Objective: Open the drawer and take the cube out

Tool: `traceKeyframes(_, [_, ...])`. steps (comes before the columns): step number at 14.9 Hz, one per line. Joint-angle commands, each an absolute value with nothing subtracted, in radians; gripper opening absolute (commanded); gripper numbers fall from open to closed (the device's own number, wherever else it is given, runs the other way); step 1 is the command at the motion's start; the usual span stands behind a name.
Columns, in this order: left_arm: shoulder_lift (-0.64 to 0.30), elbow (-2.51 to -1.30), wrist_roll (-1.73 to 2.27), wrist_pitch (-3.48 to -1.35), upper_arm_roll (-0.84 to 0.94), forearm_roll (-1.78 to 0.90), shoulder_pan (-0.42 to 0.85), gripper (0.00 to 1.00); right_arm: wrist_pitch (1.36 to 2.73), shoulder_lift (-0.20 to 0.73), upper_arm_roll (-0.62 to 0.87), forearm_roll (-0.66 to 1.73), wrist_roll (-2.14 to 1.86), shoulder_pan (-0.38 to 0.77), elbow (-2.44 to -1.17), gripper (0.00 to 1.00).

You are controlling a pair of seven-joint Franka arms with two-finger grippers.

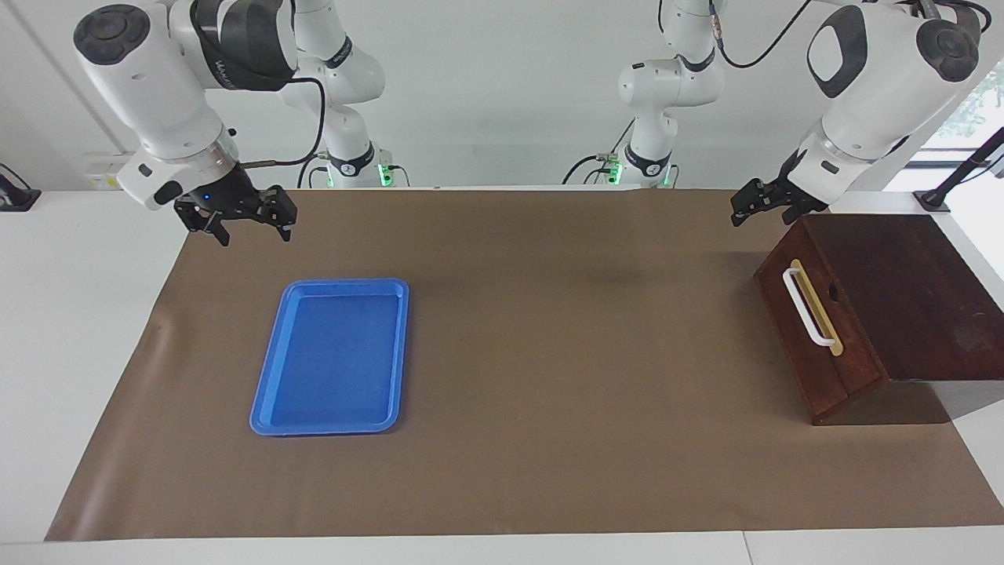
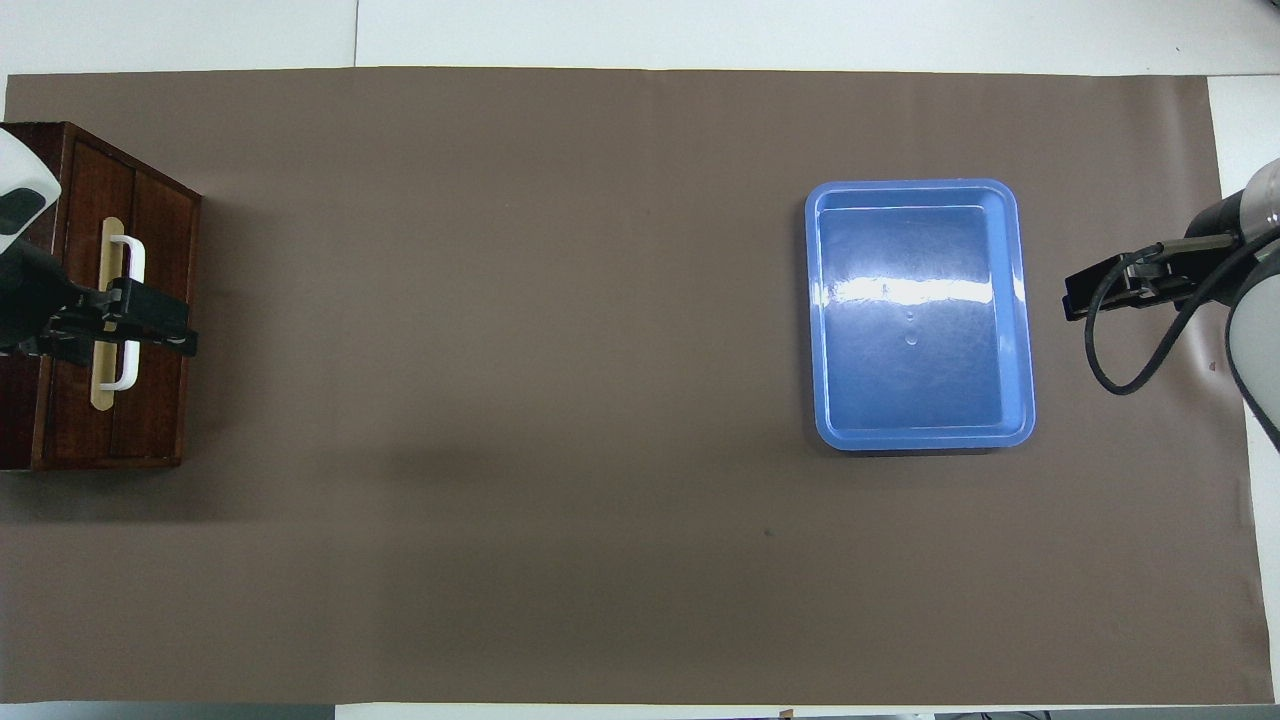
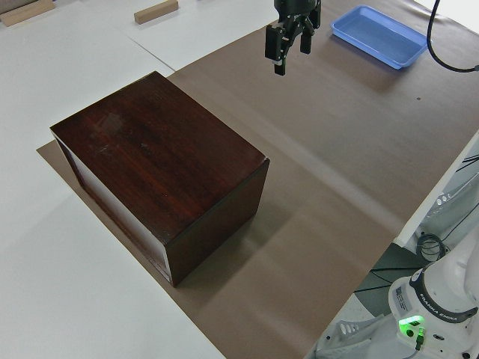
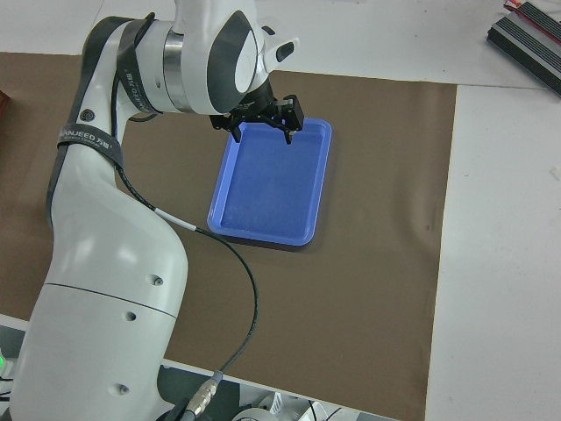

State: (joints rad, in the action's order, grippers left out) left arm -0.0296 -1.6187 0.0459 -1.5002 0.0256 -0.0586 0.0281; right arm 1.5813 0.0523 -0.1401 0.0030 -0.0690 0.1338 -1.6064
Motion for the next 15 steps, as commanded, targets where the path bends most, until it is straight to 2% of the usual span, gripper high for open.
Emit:
traceKeyframes(1, [-0.020, -1.654, 0.041, -1.577, 0.018, -0.037, 0.043, 1.00, 1.580, 0.038, -0.135, -0.011, -0.098, 0.106, -1.621, 1.00])
traceKeyframes(5, [-0.038, -1.721, 0.044, -1.690, 0.057, 0.156, 0.051, 1.00, 1.598, 0.041, -0.137, -0.003, -0.077, 0.072, -1.621, 1.00])
traceKeyframes(8, [-0.103, -1.750, 0.164, -1.756, 0.067, 0.279, 0.078, 1.00, 1.653, 0.043, -0.135, -0.003, -0.008, 0.071, -1.623, 1.00])
traceKeyframes(10, [-0.112, -1.817, 0.221, -1.839, 0.071, 0.346, 0.080, 1.00, 1.661, 0.044, -0.135, -0.002, 0.021, 0.074, -1.624, 1.00])
traceKeyframes(15, [-0.144, -1.896, 0.224, -1.982, 0.069, 0.474, 0.078, 1.00, 1.661, 0.051, -0.135, 0.002, 0.342, 0.081, -1.629, 1.00])
